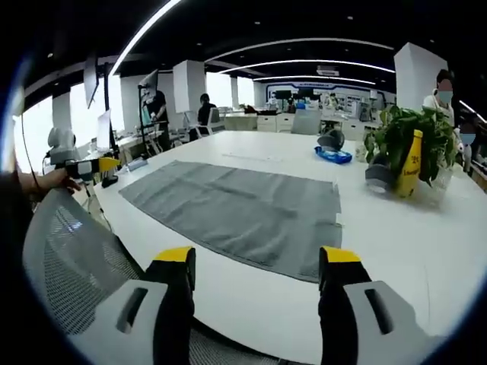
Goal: Fold the towel on the table until its edges align and the towel forms a compact rectangular stack.
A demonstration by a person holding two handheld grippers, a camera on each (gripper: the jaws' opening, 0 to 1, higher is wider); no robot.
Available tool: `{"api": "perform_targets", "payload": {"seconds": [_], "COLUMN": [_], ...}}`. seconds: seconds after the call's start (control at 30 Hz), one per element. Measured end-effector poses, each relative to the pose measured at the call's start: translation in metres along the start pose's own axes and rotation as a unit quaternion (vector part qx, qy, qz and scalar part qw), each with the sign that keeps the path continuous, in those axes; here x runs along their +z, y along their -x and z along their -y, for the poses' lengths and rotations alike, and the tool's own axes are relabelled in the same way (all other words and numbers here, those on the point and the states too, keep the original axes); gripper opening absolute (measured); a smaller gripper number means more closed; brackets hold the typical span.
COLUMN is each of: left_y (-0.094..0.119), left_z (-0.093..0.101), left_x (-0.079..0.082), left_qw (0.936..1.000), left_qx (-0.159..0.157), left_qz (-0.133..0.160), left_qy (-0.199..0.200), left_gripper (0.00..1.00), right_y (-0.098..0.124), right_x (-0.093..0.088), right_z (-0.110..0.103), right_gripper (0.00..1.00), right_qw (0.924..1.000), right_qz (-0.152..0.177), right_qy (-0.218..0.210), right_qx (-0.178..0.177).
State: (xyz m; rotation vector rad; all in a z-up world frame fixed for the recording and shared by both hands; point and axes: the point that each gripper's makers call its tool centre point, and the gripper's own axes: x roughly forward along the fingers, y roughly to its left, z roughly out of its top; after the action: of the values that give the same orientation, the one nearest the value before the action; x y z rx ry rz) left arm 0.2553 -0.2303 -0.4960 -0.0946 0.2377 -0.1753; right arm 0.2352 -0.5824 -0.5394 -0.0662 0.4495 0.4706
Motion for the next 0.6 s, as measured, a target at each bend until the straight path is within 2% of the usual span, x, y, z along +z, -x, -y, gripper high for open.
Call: {"api": "perform_targets", "payload": {"seconds": [0.03,0.1,0.23,0.43,0.6], "left_y": [0.0007,0.0002,-0.0010,0.0001,0.0000], "left_z": [0.0008,0.0005,0.0026,0.0021,0.0017], "left_x": [0.0024,0.0043,-0.0029,-0.0025,-0.0017], "left_qw": [1.0000,0.9998,0.9996,0.9996,0.9994], "left_qx": [-0.003,-0.003,-0.009,-0.008,-0.009], "left_qz": [0.006,0.012,-0.011,-0.009,-0.006], "left_qy": [0.006,0.015,0.023,0.026,0.033], "left_gripper": [0.63,0.69,0.67,0.67,0.68], "right_y": [-0.0001,-0.0004,-0.0008,-0.0003,0.0011], "right_x": [-0.0003,-0.0002,-0.0028,-0.0017,0.0039], "right_z": [-0.0005,-0.0013,-0.0019,-0.0020,-0.0025], "right_gripper": [0.64,0.64,0.63,0.63,0.61], "right_qw": [1.0000,1.0000,1.0000,1.0000,0.9999], "right_qz": [-0.001,-0.001,-0.008,-0.005,0.010], "right_qy": [0.001,0.003,0.000,0.001,-0.002], "right_qx": [0.001,0.003,0.005,0.006,0.008]}}
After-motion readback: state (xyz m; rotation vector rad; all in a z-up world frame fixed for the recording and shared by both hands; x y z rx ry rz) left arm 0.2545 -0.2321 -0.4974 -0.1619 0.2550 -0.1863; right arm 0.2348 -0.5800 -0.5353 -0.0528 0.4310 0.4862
